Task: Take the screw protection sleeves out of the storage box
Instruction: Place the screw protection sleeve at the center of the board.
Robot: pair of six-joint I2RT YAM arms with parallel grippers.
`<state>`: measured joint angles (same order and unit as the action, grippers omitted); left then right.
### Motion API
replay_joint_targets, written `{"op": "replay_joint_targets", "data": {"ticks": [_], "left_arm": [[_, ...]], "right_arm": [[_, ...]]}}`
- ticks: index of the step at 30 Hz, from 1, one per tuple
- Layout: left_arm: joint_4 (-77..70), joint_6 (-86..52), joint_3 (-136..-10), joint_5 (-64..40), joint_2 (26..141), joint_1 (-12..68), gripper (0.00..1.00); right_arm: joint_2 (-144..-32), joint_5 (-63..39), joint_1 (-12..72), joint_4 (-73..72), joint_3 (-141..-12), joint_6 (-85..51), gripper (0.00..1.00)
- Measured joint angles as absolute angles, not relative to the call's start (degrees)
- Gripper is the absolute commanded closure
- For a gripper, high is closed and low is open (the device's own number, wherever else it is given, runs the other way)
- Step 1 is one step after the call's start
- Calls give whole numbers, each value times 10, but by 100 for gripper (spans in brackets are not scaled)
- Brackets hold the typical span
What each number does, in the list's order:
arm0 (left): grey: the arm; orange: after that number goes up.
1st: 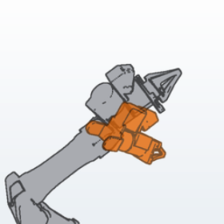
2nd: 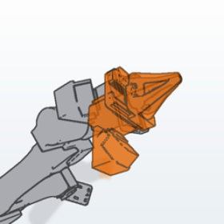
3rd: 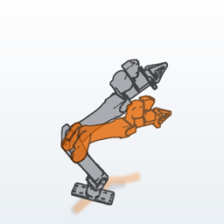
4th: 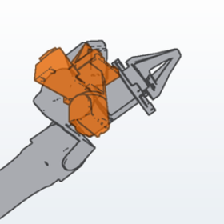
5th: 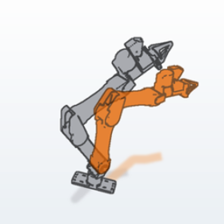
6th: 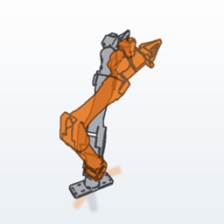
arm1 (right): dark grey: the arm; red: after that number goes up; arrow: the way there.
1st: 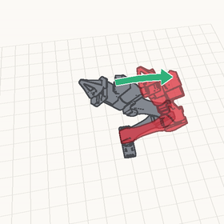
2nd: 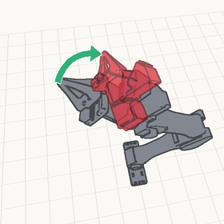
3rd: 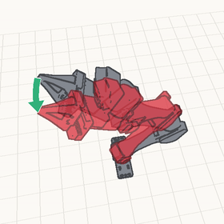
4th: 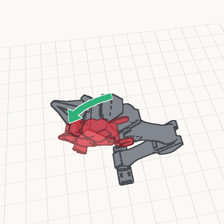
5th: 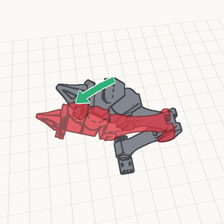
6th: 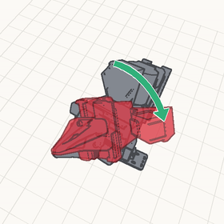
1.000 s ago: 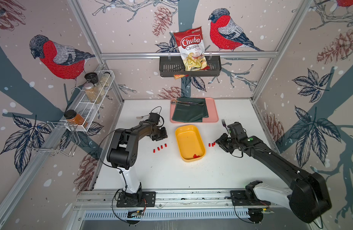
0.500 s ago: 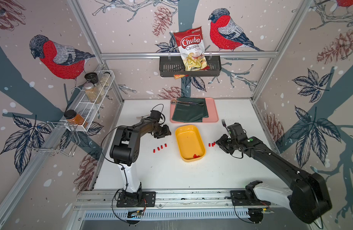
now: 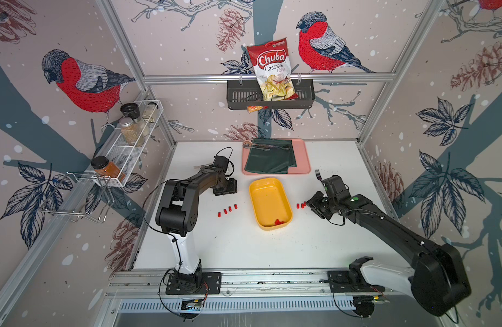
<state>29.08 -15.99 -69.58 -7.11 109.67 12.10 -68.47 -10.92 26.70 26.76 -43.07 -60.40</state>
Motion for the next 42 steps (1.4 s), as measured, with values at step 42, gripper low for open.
{"op": "replay_joint_targets", "data": {"ticks": [42], "left_arm": [[370, -238, -698, -6, 857, 200, 18]], "right_arm": [[-693, -94, 295, 277, -503, -580, 56]]}}
